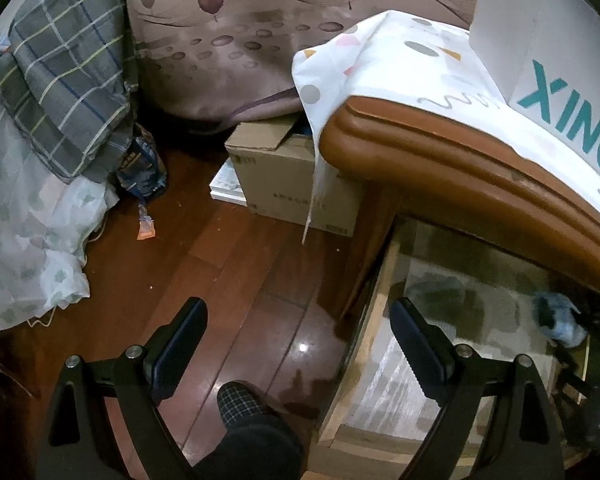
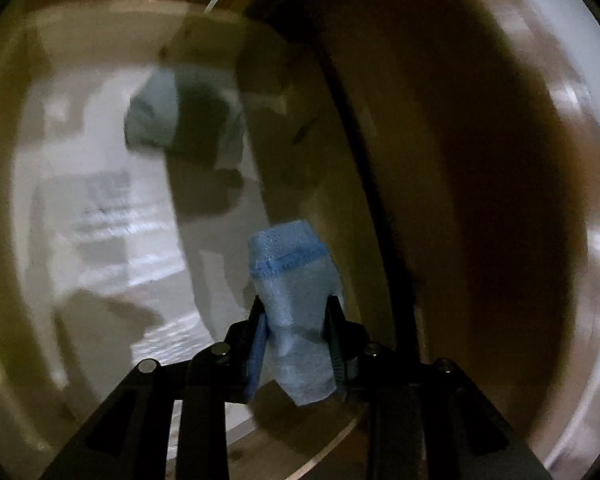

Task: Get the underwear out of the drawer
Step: 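Lift the light blue sock with the right gripper while the left gripper lowers toward the grey sock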

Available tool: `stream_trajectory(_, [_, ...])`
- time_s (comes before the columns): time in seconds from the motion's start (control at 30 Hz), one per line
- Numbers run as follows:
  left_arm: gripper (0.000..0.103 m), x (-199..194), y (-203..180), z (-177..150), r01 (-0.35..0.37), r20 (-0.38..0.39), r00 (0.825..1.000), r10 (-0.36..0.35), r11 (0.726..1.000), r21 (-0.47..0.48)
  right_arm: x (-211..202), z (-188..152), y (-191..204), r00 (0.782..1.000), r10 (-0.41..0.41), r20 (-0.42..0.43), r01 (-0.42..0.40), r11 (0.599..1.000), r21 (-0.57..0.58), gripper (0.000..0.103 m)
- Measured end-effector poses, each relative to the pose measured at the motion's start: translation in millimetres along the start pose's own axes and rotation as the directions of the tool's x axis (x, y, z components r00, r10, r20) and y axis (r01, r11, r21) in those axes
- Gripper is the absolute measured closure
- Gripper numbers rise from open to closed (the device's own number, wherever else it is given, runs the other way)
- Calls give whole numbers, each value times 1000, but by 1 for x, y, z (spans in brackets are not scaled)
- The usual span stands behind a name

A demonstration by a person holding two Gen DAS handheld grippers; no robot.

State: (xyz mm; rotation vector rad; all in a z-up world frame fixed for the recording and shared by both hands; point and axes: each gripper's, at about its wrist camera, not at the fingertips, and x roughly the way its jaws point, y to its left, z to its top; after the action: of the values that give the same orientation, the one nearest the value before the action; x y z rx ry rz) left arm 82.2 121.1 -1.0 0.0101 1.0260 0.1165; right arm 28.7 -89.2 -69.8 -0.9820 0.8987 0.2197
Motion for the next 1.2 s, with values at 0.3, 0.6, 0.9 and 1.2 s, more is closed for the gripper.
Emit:
stream_trajectory(0.3, [12,8,-14,-5,17,-23,1000,-16,999,35,-69,-35,-38,980,126,155,-177,905,387,75])
stream_trajectory(0.6, [12,15,-39,-14,96,-62,994,-90,991,97,-120,-61,-72,956,58,288,-239,725,646,75])
stream_trajectory(0.9, [12,34,-68,-25,147,-147,981,-126,978,145,-134,-81,-80,927,9,376,-290,655,698,75])
stream_trajectory(1.2, [12,44,-91,-37,143,-181,978,-103,963,228,-181,-115,-125,910,-221,351,-186,539,822,75])
